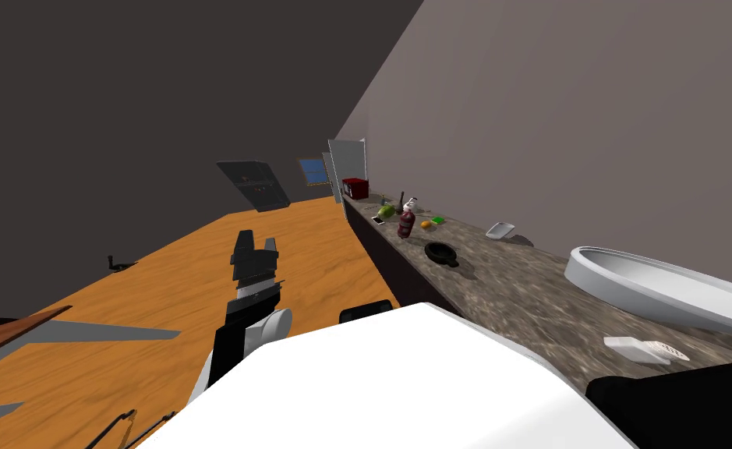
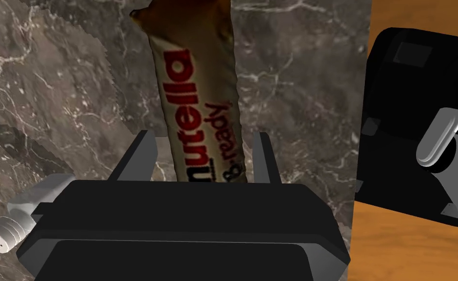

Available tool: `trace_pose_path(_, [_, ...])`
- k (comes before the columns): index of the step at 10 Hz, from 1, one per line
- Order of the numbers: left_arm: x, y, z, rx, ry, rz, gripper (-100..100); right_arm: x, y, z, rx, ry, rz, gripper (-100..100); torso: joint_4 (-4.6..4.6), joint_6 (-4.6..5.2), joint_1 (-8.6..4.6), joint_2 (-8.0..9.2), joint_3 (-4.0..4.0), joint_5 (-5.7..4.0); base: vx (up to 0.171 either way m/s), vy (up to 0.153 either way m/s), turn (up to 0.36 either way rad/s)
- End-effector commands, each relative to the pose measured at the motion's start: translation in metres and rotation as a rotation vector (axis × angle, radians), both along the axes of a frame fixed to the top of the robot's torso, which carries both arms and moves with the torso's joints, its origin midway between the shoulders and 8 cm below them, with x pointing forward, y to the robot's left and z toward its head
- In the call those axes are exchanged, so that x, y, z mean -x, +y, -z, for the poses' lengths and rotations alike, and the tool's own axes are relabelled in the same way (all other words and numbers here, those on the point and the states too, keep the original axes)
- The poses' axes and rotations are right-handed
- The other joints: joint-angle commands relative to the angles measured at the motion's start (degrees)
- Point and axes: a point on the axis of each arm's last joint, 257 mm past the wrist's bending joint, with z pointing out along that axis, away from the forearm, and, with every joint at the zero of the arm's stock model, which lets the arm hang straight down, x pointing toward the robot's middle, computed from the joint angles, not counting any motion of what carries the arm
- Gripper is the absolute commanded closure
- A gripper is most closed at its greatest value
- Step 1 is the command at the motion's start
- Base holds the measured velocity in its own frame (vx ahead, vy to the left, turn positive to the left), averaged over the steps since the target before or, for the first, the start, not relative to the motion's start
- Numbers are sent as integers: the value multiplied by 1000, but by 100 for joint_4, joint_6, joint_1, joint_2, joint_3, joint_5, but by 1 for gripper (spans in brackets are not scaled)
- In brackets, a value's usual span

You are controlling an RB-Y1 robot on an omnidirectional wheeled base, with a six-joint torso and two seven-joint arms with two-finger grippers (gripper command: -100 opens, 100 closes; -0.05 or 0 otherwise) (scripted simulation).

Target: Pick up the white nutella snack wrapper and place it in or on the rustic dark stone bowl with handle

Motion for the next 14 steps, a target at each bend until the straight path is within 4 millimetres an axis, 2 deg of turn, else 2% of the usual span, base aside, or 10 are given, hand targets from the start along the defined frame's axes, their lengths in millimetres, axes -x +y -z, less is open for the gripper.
trace_pose_path(1, [0, 0, 0, 0, 0, 0, 0, 8, 2, -6, -19, 19, 10, 100, 0, 0, 0, 0, 0, 0, 61, -26, -32])
trace_pose_path(8, [0, 0, 0, 0, 0, 0, 0, 23, 14, -27, -100, 53, 67, 100, -3, 3, -21, -16, -10, -12, 78, -38, -39])
trace_pose_path(12, [0, 0, 0, 0, 0, 0, 0, 12, 11, -38, -118, 38, 90, 100, -7, -3, 1, -35, -20, -2, 101, -4, -34])
trace_pose_path(14, [0, 0, 0, 0, 0, 0, 0, -2, 2, -44, -108, 12, 97, 100, -10, -9, 12, -47, -28, 2, 141, 45, 15])
